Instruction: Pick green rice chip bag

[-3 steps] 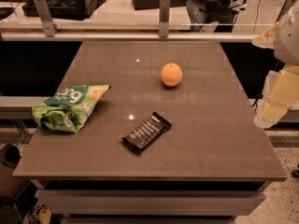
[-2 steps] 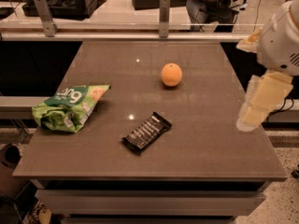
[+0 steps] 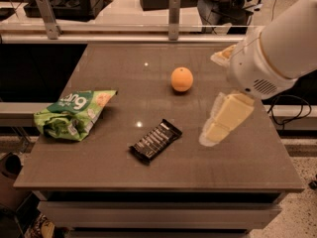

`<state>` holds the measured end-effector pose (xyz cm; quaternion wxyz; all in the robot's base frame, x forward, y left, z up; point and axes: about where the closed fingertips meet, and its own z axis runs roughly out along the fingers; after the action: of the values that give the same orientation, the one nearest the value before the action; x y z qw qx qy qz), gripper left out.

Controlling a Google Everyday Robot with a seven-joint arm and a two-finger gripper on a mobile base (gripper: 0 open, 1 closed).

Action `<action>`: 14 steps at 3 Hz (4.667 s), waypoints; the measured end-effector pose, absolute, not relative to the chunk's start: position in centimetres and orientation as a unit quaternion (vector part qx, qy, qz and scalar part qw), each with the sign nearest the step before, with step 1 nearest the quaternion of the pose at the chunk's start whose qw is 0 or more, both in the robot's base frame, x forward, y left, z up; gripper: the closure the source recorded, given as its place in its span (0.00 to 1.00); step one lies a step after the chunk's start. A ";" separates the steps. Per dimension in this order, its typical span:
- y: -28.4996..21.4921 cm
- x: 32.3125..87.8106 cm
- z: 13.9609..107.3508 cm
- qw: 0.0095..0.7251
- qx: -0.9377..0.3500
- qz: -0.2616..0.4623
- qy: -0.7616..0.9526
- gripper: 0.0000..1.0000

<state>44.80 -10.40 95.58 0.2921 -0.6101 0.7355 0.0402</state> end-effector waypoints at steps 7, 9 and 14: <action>12.6 50.8 90.5 0.374 -0.640 0.105 0.663 0.00; 16.8 52.5 84.9 0.349 -0.642 0.154 0.665 0.00; 21.7 56.1 88.0 0.365 -0.675 0.155 0.622 0.00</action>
Offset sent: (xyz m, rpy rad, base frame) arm 0.0335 0.1413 -0.0268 0.2666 -0.1037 0.1169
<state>56.14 21.75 87.97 0.3653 -0.6750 0.6219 0.1552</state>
